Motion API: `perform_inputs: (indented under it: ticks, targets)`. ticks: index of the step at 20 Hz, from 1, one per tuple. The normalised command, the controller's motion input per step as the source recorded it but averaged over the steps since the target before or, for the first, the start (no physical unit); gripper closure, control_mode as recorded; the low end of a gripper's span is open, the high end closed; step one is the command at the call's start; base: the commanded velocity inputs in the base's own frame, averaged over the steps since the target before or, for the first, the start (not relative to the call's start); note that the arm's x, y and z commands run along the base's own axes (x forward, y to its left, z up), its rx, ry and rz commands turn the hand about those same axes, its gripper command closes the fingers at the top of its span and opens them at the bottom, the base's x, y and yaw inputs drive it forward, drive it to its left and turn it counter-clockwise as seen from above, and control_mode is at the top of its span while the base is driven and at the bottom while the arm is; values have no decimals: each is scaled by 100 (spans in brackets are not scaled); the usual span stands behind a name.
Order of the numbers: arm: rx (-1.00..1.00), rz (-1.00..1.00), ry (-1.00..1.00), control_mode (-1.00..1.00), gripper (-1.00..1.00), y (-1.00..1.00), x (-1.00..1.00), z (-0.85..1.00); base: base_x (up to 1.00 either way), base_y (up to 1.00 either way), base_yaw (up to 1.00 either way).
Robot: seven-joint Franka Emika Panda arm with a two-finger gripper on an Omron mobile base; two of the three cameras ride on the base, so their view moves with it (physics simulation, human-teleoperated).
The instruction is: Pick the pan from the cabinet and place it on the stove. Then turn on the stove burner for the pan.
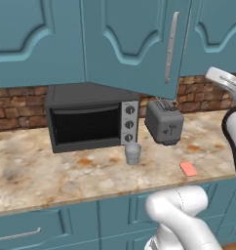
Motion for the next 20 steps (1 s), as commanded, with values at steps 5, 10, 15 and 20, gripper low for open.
perform_inputs:
  ticks: [5, 10, 15, 20]
  targets:
    - [31, 37, 10, -100, -100, -10, 67, -36, 0, 0, 0]
    - [29, 28, 17, -100, -100, 0, 81, -10, 0, 0, 0]
    - [21, 28, 23, -100, -100, 0, 74, -1, 0, 0, 0]
    - [16, 28, 23, -100, -100, 0, 63, -8, 0, 0, 0]
